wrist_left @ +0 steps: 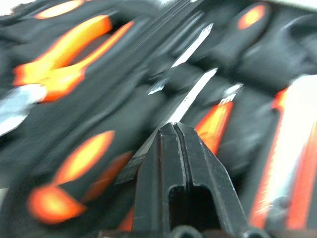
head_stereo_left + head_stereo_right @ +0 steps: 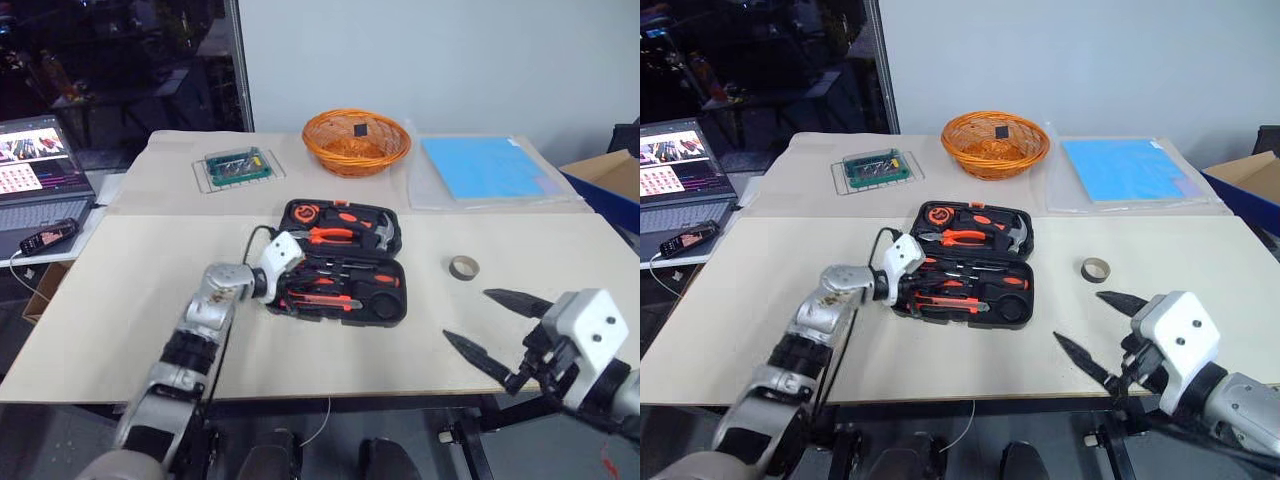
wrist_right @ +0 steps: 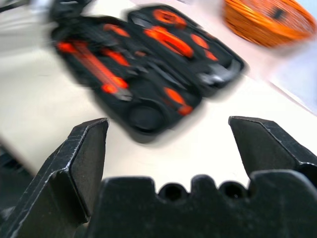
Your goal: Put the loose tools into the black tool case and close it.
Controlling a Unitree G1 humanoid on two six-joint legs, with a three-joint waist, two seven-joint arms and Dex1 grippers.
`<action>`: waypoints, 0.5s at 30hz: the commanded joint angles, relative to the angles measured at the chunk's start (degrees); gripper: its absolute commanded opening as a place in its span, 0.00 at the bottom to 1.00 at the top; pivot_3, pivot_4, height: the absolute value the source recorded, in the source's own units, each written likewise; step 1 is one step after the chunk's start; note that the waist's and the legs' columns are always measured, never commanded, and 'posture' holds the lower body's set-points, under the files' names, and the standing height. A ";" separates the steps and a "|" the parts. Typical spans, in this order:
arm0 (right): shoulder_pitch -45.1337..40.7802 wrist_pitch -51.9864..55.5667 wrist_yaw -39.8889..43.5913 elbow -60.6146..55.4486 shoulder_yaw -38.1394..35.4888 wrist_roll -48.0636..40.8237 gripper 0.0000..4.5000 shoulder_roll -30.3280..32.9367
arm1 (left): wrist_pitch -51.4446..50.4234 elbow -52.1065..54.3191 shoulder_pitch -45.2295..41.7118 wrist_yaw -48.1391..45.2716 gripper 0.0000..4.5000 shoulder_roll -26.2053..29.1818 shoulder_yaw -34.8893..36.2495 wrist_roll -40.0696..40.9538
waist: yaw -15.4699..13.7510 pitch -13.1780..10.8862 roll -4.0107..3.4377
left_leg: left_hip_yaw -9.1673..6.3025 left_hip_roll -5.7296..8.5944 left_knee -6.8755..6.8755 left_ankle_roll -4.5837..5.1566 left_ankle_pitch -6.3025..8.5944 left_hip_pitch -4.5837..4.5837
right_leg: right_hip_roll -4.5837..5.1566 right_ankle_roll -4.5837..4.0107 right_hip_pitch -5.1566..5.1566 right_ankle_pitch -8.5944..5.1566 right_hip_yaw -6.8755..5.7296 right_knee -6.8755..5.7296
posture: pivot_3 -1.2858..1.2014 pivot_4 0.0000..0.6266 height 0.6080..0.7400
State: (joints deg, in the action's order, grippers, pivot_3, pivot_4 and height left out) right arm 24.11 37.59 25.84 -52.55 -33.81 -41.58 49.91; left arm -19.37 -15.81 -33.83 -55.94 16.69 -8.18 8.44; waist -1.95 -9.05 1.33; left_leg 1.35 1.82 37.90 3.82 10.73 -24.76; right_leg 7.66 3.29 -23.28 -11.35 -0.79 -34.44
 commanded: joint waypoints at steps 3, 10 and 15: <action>-11.57 14.78 -8.54 5.84 6.87 5.48 1.00 8.50 | -12.47 20.45 1.29 -4.20 0.24 4.06 3.47 12.56 | 0.79 -0.06 0.03 | 0.20 0.02 0.00 0.01 -0.01 -0.21 | -0.11 -0.28 -0.35 0.31 -0.02 -0.05 | 0.52 0.24 1.00; -41.12 16.32 0.82 30.72 29.58 11.55 1.00 11.60 | -27.00 35.47 1.55 -3.81 0.81 8.79 3.34 23.26 | 1.63 -0.26 0.09 | 0.58 0.14 0.02 0.55 -0.32 -0.49 | -0.30 -0.25 -0.86 0.25 0.10 -0.41 | 0.52 0.24 1.00; -55.42 8.84 9.04 47.56 44.14 22.65 0.70 8.52 | -27.67 38.70 2.60 -1.86 0.92 10.07 2.85 24.89 | 1.72 -0.35 0.06 | 0.68 0.11 0.04 0.55 -0.32 -0.43 | -0.35 -0.04 -0.89 0.11 0.02 -0.46 | 0.52 0.24 1.00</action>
State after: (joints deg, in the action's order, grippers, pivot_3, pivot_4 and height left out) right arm -28.62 49.84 32.26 -8.68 7.74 -23.00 58.68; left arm -46.88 20.62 -30.95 -58.47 26.20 -5.84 31.83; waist -0.22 -9.40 1.39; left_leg 2.09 1.95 37.95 4.39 10.40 -25.19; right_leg 7.29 3.21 -24.20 -11.21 -0.73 -34.89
